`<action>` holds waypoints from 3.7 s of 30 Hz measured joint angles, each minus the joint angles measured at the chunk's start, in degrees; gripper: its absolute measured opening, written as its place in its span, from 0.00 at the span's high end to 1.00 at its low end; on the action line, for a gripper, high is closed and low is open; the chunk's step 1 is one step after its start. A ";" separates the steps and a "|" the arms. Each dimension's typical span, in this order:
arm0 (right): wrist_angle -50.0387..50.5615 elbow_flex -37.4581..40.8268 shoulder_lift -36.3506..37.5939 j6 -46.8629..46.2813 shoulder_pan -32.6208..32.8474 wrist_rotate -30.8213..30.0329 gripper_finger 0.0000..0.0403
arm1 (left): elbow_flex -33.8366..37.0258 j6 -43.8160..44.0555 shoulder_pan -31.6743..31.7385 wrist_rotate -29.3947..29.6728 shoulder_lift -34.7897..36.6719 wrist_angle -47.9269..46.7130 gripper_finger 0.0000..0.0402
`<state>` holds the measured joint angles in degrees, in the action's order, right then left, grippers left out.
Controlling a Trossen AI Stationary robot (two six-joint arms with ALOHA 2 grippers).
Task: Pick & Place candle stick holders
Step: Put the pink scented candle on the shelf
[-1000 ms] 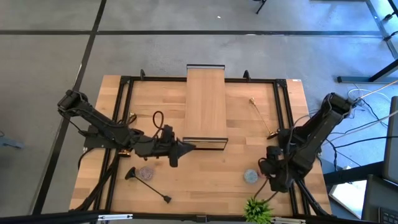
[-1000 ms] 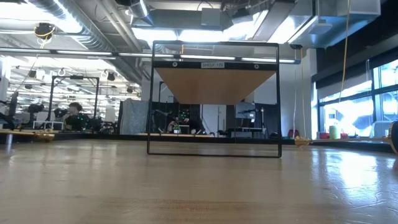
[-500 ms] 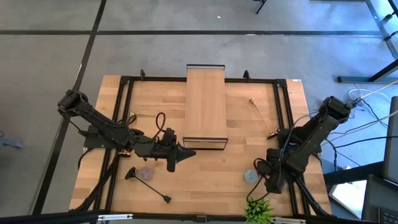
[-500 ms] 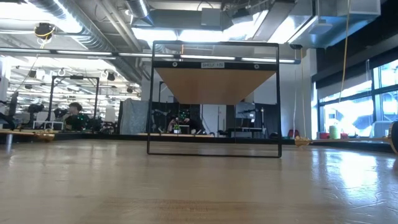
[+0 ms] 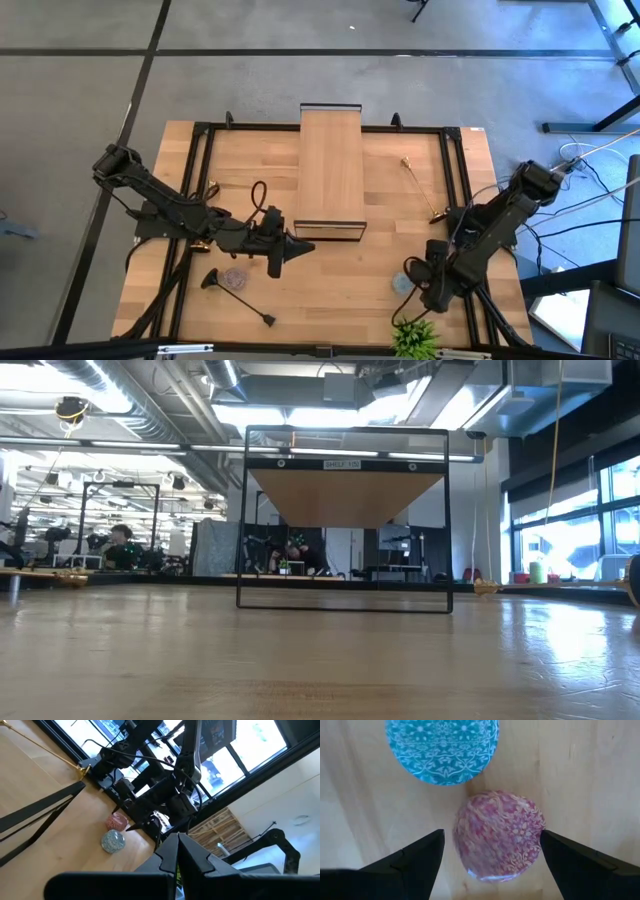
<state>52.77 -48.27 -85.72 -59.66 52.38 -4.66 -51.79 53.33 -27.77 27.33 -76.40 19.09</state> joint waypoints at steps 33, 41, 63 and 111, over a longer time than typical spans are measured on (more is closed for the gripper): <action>-8.50 5.14 -0.10 -6.15 -0.98 1.87 0.17 | 0.00 -0.04 0.00 0.00 0.00 -0.02 0.99; -8.53 5.14 -0.10 -7.30 -1.03 0.81 0.17 | 0.00 -0.03 0.00 0.00 0.00 -0.02 0.99; -7.72 6.07 -0.19 -14.63 -5.36 5.37 0.25 | 0.00 0.47 -0.02 -0.45 0.00 0.02 0.99; 17.58 -45.28 -1.54 19.18 -50.78 -4.71 0.26 | 0.04 -3.89 -2.54 -3.63 0.91 -0.41 0.99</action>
<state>70.35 -93.55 -87.25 -40.48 1.60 -9.37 -51.75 49.44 -30.31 23.70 -75.49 18.68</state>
